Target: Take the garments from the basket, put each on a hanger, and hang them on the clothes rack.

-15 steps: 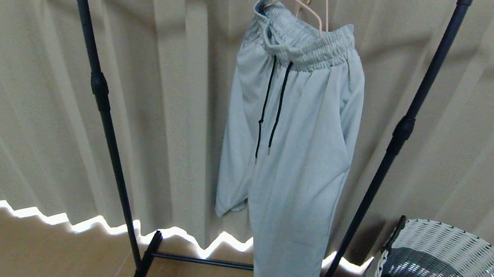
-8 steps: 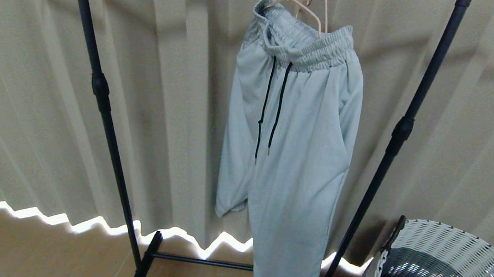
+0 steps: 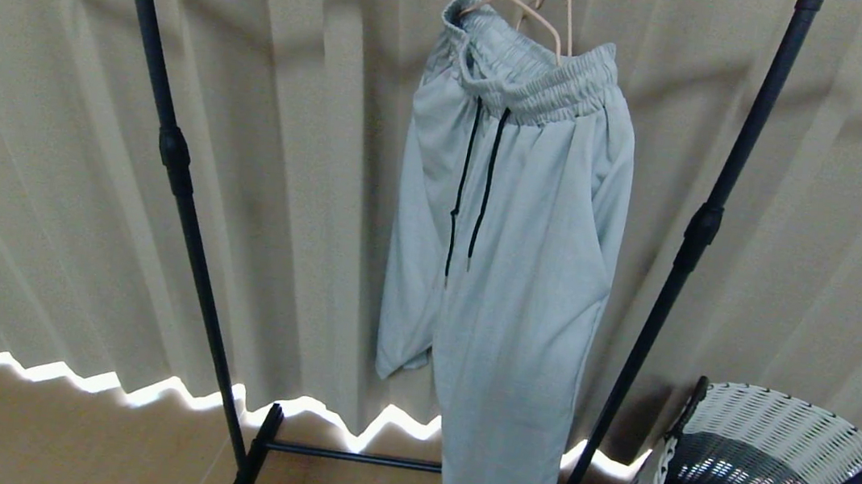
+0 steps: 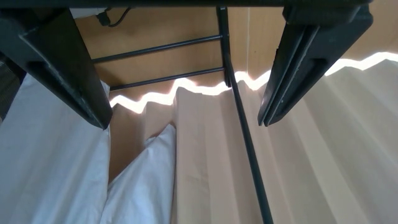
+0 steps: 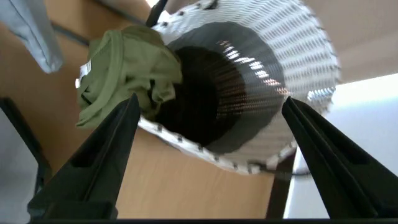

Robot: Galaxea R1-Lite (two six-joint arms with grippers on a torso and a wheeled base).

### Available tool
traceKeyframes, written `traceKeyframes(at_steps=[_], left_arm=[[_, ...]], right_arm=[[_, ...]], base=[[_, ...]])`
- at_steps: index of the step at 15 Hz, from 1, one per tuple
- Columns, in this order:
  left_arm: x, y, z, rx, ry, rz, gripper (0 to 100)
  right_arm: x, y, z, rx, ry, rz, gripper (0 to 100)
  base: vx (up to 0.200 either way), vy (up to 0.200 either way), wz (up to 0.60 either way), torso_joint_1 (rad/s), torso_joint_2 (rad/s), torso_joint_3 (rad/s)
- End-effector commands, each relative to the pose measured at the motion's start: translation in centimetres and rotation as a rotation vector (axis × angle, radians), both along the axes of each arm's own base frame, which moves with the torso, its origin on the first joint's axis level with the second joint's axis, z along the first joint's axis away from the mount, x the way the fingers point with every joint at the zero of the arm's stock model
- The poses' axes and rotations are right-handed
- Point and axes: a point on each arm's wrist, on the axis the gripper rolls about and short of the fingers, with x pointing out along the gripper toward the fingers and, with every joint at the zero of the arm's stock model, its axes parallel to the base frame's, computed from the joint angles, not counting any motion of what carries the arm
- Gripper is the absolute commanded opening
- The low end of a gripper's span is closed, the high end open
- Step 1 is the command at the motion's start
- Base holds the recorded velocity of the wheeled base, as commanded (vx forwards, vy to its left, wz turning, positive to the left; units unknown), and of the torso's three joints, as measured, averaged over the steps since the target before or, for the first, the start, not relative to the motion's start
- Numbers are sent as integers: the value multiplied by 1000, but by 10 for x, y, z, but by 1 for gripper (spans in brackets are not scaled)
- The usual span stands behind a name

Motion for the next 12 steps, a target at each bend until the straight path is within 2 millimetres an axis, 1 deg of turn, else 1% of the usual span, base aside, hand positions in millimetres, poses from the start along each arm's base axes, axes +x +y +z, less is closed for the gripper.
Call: traceKeyframes(at_steps=[1, 3, 7, 12], left_arm=[[0, 0, 0, 0, 1, 0, 100], [0, 0, 0, 0, 1, 0, 100], [0, 0, 0, 1, 1, -3, 100], [0, 0, 0, 1, 1, -3, 100]], right_arm=[[41, 13, -25, -17, 162, 83, 100], [53, 18, -35, -22, 201, 104, 100], [67, 26, -57, -32, 273, 138, 100], [88, 29, -74, -36, 242, 132, 100]], base=[[0, 0, 0, 0, 0, 0], [0, 0, 0, 0, 0, 0], [0, 0, 0, 0, 0, 0], [0, 0, 0, 0, 0, 0]])
